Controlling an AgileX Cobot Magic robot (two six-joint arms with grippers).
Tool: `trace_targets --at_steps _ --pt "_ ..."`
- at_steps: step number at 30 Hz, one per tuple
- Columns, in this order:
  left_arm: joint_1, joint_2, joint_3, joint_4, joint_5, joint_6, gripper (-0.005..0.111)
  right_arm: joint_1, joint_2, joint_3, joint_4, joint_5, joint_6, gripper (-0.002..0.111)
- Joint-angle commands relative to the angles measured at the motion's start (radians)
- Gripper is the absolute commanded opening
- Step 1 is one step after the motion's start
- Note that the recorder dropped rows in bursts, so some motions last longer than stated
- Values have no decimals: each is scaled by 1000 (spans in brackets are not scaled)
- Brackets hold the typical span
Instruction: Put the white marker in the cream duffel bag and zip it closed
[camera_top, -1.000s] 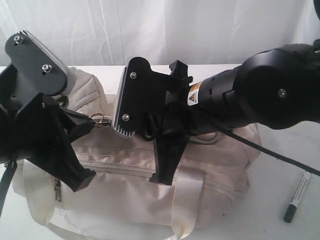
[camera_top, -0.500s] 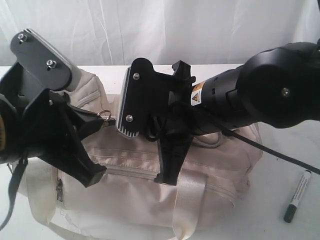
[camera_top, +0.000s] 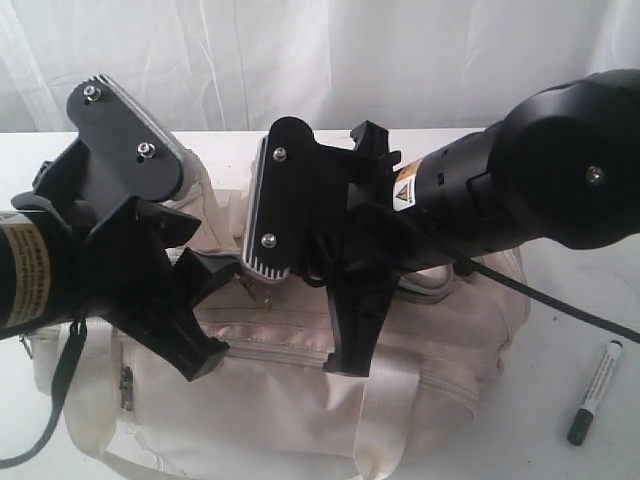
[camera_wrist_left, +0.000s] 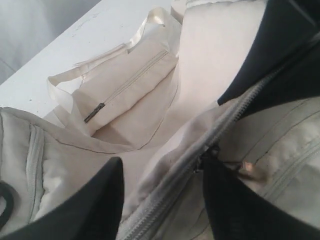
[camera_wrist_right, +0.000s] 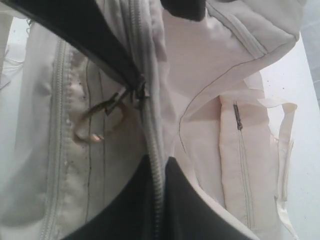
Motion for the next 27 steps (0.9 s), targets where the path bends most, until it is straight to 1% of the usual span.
trace_targets --at_steps 1,6,9,11,15,17,22,25,27 --pt "3 -47 -5 18 -15 36 54 -8 -19 -9 -10 1 4 0" --pt "3 -77 1 5 -10 38 54 -8 -23 -36 -6 19 4 0" --pt "3 -77 15 3 4 38 54 -8 -35 -68 51 73 4 2" --pt "3 -77 19 1 -4 38 54 -8 -40 -83 57 119 4 6" --pt "3 -77 19 -5 -17 38 54 -8 -39 -87 57 184 0 19" --pt "3 -77 19 -5 -25 38 54 -8 -39 -87 57 191 0 22" --pt "3 -77 19 -5 -30 38 54 -8 -39 -91 57 182 4 20" --pt "-2 -77 19 -10 -31 46 54 -8 -39 -91 45 154 4 9" --pt "-23 -77 19 -17 -26 78 54 -8 -39 -91 33 125 4 1"
